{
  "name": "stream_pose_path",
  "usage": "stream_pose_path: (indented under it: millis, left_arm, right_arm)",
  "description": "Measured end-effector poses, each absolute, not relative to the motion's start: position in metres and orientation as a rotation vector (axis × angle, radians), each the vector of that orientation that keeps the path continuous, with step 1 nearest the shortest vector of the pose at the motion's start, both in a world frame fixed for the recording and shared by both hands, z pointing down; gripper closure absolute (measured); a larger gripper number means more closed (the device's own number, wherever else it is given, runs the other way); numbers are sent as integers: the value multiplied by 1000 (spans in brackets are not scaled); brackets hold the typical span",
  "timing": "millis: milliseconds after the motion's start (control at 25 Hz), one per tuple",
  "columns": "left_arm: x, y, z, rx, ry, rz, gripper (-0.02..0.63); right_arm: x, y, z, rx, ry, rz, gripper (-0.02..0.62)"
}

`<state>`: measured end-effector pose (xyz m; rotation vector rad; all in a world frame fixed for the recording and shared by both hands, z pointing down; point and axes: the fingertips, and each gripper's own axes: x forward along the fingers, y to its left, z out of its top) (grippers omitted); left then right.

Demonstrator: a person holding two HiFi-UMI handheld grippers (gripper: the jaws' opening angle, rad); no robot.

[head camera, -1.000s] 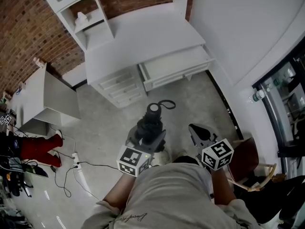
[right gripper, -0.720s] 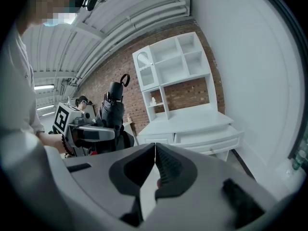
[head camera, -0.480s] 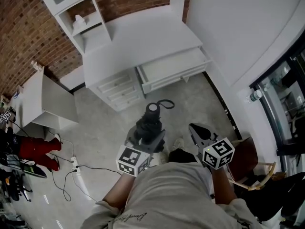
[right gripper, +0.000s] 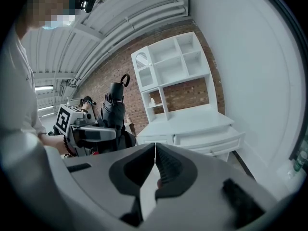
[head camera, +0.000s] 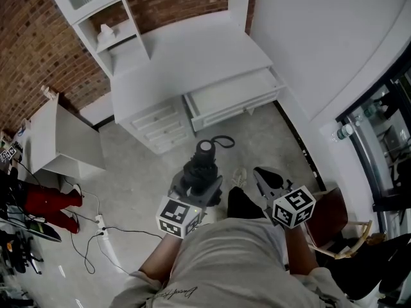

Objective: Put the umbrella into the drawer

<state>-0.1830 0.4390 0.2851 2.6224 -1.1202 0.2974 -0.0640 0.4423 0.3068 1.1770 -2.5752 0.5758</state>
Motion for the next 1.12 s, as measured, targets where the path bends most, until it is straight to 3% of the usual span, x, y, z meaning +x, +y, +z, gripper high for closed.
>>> stream_pose_path:
  millis: [640,1120]
  left_arm:
    - [-166,374,293,2619,-1122,290,330]
    - [-128,266,311,2579,-1114,340,330]
  right_arm:
    - [-49,380,326,1163,-2575,617,568]
    - [-3,259,335,1158,-2574,623,568]
